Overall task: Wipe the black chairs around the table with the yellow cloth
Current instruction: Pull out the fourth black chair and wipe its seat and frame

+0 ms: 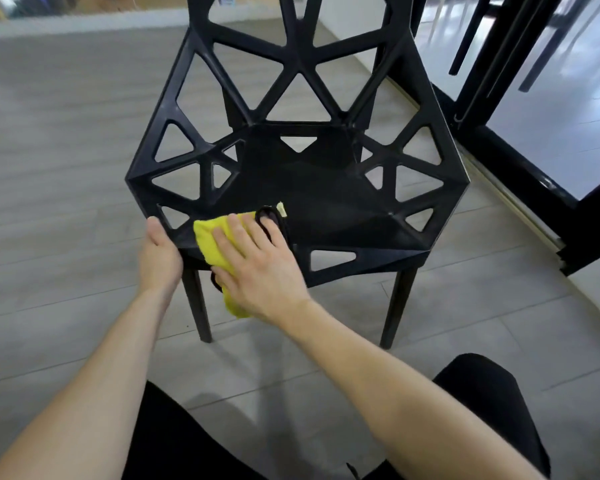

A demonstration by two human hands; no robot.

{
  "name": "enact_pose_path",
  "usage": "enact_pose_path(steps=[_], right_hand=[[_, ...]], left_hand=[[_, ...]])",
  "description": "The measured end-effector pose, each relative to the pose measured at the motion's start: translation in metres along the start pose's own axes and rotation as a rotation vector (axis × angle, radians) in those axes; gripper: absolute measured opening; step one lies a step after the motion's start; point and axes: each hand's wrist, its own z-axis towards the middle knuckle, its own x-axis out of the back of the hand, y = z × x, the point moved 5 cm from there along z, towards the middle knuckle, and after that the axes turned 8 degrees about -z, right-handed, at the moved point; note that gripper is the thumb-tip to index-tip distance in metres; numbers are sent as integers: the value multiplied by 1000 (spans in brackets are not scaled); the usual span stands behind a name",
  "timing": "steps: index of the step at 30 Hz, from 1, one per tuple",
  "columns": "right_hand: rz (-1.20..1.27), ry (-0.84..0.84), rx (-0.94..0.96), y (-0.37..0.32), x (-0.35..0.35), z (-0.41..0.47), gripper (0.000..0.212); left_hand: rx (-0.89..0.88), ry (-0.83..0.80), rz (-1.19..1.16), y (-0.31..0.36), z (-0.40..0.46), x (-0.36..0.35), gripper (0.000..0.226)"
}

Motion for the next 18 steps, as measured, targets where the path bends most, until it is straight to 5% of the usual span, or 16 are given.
enact_pose_path(steps=[4,6,8,11,14,18], right_hand=[[11,121,-110,131,25,-65,45],[-112,42,-305,221,41,-88,44],[-197,-25,-461,250,46,-89,47],[-105,3,-471,175,37,-56,50],[66,-58,-148,90,27,-31,59],[43,-108,-82,172,31,-62,54]], left_hand=[[84,203,-21,-8,-2,15,70],[-118,397,110,14,-20,22,53],[-497,421,315,49,-41,9,45],[-856,4,431,96,-62,-60,22],[-828,-363,498,119,-57,-124,30],[-732,-552,772,102,-36,-152,54]])
